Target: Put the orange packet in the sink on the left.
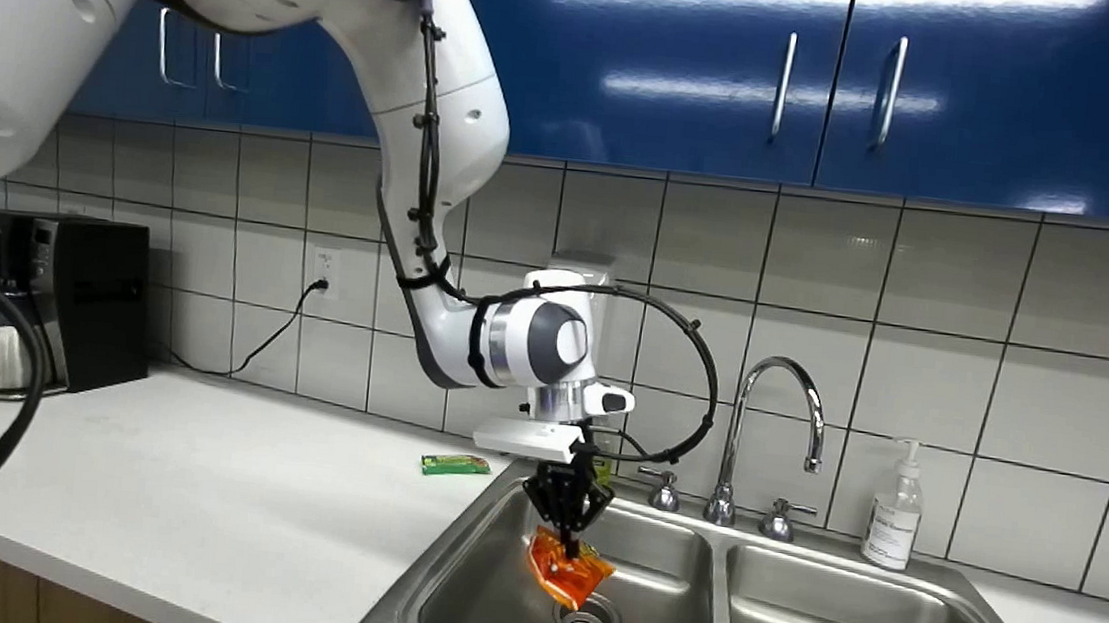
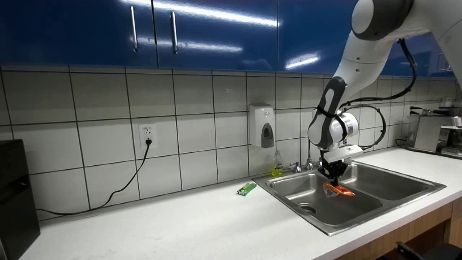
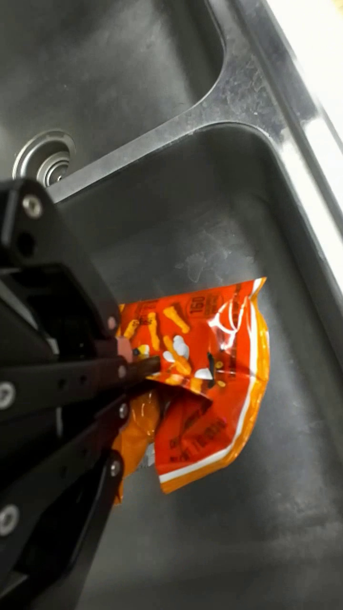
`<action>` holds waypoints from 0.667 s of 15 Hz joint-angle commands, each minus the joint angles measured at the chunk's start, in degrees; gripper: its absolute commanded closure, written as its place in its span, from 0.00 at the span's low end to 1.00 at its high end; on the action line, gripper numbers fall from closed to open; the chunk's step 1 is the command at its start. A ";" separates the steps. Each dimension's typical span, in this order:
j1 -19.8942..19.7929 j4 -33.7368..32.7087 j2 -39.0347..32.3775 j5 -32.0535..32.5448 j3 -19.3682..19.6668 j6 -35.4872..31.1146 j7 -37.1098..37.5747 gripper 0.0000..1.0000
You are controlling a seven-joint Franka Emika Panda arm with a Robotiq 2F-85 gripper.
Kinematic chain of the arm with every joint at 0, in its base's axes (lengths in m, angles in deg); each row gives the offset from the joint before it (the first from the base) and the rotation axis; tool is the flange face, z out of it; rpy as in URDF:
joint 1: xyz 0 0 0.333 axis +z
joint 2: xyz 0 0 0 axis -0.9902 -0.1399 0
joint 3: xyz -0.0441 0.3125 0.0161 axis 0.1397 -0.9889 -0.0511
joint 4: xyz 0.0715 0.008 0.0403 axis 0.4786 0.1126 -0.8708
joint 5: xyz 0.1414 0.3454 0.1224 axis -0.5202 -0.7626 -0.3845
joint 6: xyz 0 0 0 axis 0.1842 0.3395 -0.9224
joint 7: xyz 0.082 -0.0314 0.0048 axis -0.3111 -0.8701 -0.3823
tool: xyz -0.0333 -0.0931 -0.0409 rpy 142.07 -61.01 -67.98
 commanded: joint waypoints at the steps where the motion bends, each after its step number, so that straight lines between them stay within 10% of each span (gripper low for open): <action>1: -0.80 -7.08 -8.03 -1.08 0.43 -1.32 -1.79 1.00; 10: -0.04 -17.59 -22.42 -1.59 1.11 -2.24 -1.21 1.00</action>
